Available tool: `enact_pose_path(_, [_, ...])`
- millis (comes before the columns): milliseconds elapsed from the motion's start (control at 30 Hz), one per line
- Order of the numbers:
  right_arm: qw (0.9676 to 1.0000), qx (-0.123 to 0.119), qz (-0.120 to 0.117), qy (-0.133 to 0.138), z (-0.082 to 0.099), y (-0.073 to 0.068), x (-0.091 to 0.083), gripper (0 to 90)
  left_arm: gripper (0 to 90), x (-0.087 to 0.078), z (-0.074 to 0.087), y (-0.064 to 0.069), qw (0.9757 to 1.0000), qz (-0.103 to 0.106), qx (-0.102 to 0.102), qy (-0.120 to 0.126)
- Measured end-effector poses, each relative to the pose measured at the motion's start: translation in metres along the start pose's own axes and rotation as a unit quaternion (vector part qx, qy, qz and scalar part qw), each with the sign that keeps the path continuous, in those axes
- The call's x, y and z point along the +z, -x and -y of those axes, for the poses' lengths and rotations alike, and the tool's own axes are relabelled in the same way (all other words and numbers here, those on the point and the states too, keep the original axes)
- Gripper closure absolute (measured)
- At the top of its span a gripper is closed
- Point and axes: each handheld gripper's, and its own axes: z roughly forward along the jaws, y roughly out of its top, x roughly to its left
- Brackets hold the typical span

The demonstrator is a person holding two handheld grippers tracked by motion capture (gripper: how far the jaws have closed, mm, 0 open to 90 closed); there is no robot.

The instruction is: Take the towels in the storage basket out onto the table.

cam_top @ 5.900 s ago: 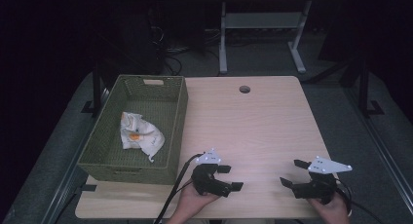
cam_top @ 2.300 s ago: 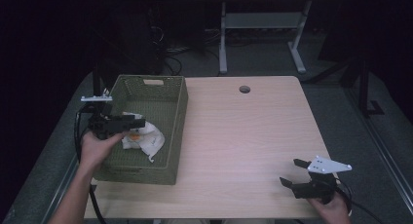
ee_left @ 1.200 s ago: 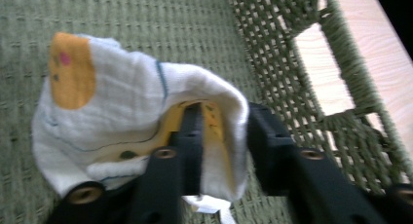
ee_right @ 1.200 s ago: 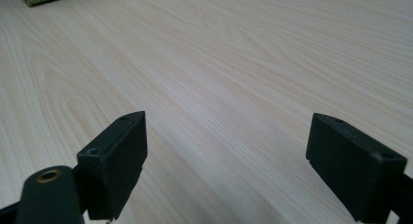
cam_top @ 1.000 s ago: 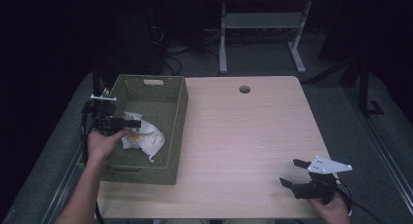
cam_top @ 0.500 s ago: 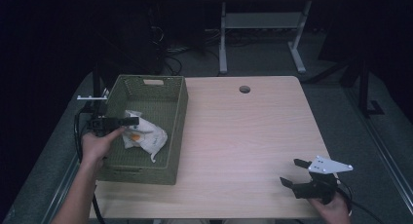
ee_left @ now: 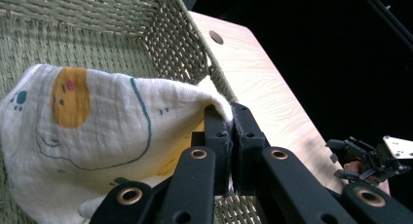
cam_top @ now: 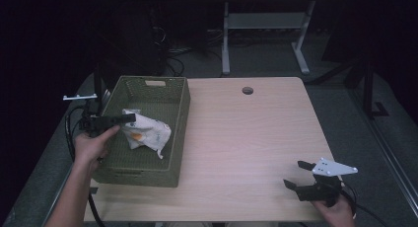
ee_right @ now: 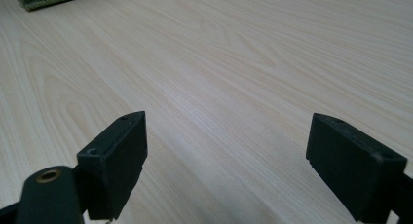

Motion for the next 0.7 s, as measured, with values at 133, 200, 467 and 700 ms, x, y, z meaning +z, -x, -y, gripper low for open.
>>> enact_pose_path(133, [1.0000, -0.001, 0.000, 0.000, 0.000, 0.000, 0.000, 14.5, 87.1, -0.005, -0.002, 0.003, 1.0000, 0.004, 0.000, 0.004])
enact_pose_path(200, [1.0000, -0.001, 0.001, 0.000, 0.000, 0.000, 0.000, 14.5, 87.0, -0.006, -0.002, 0.004, 0.9999, 0.006, 0.006, 0.006])
enact_pose_path(467, [1.0000, -0.001, 0.001, 0.000, -0.001, 0.000, 0.001, 14.5, 87.0, -0.021, -0.012, 0.015, 0.9996, 0.015, 0.013, 0.019])
enact_pose_path(700, [1.0000, 0.000, 0.002, 0.001, -0.001, 0.000, 0.001, 14.4, 87.0, -0.028, -0.020, 0.025, 0.9991, 0.026, 0.021, 0.027])
